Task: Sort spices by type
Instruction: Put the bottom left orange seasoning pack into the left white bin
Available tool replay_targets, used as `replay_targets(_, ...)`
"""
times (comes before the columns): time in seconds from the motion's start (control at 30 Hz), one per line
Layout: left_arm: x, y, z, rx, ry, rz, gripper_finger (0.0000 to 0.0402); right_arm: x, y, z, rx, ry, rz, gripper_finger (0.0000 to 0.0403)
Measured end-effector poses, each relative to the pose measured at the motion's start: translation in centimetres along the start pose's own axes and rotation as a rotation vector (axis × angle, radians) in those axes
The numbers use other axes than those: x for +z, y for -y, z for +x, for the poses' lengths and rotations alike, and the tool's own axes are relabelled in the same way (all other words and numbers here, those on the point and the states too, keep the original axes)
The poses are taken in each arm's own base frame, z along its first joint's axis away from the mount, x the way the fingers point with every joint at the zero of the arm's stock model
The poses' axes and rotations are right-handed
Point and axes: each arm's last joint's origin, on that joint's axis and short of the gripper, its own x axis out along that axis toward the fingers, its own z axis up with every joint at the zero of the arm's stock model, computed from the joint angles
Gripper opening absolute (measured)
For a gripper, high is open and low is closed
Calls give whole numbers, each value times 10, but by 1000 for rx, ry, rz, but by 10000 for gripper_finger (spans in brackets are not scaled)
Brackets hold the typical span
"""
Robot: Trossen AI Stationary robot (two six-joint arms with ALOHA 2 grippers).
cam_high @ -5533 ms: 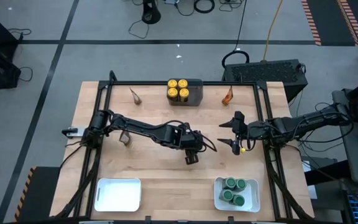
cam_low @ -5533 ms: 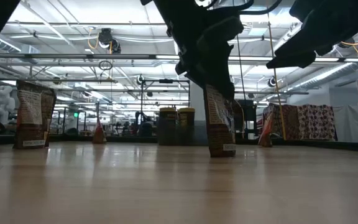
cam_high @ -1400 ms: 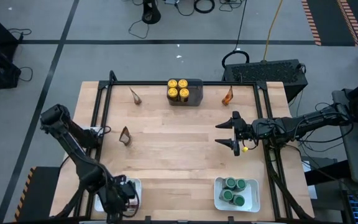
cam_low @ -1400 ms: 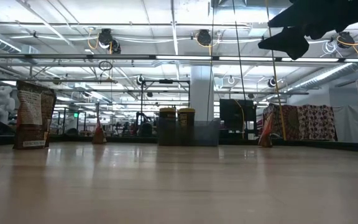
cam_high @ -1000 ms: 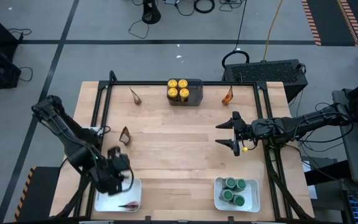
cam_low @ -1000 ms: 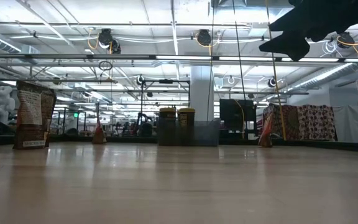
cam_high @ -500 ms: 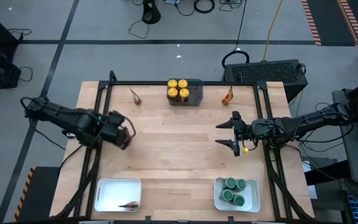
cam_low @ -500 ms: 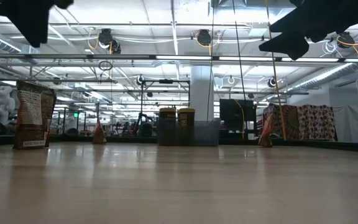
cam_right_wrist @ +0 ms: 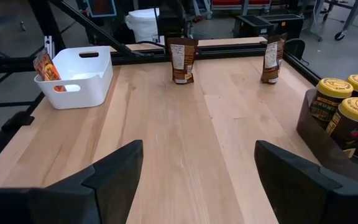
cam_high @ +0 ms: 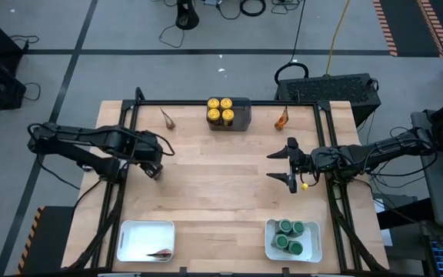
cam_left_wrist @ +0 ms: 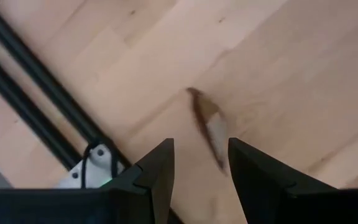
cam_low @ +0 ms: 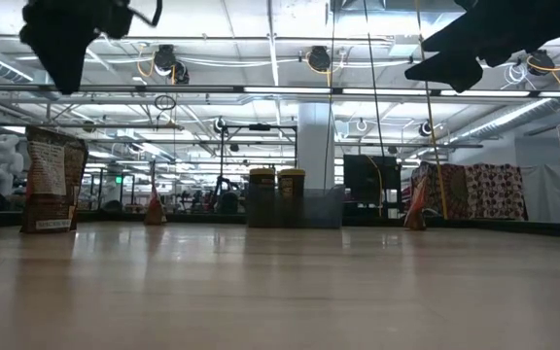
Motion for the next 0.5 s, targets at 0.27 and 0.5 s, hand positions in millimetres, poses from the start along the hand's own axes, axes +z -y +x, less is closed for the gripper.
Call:
replay_targets(0.27, -8, -14, 26, -56, -19, -34, 155, -3, 1, 0, -5, -29, -9, 292)
replay_targets(0.5, -15, -24, 42, -99, -24, -76, 155, -3, 0, 0, -5, -28, -8, 292)
